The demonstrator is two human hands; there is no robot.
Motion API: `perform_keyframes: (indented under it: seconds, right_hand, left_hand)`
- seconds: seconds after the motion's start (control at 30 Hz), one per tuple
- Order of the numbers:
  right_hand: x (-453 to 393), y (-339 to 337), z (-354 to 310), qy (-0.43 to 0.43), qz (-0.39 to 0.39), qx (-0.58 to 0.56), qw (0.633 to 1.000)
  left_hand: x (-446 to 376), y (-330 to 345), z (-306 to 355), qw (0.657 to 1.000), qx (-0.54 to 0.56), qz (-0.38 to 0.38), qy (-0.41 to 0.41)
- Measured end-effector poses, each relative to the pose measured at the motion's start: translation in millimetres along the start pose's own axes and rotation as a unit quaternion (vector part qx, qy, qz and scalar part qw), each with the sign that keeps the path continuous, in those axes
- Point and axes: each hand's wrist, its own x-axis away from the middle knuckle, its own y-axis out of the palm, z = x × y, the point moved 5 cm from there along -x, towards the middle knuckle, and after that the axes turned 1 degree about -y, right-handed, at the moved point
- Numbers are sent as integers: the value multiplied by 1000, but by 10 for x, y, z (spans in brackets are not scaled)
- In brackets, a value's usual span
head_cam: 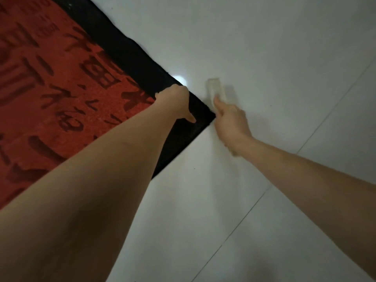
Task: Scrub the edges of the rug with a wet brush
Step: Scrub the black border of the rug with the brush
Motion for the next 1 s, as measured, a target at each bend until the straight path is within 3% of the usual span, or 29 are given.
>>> perform_keyframes:
  seconds: [0.07,0.13,0.23,0.37,0.47,0.53,0.67,0.8,0.93,1.0]
  right_hand:
    - [383,183,-16,-62,-43,3,997]
    - [208,171,95,-53,-22,29,998]
    - [-74,37,129,40,15,-21,999]
    - [389,222,6,-78,-13,-8,997]
    - [33,214,73,-65,7,46,997]
    - [-98,279,-79,-41,18,27,999]
    - [-66,392,-208,-71,2,24,997]
    - [-556,-20,-20,50,24,34,998]
    - [-106,311,-200,-93,-42,36,994]
    - [-152,369,-238,-102,-43,33,993]
  left_hand:
    - [48,37,-14,999,13,48,-12]
    - [56,75,-70,997,35,64,-18]
    - [1,118,-122,998,50,36,-30]
    - [-45,166,-53,999,18,-7,-30]
    - [-104,143,2,999,29,-8,-39]
    - [-155,134,27,998,28,-23,-46]
    - [-200,203,8,996,38,-55,-65]
    - [-112,235,-61,995,41,-40,-76]
    - [-85,283,-135,997,55,-24,-58]
    - [-86,304,-172,996,66,-14,-55]
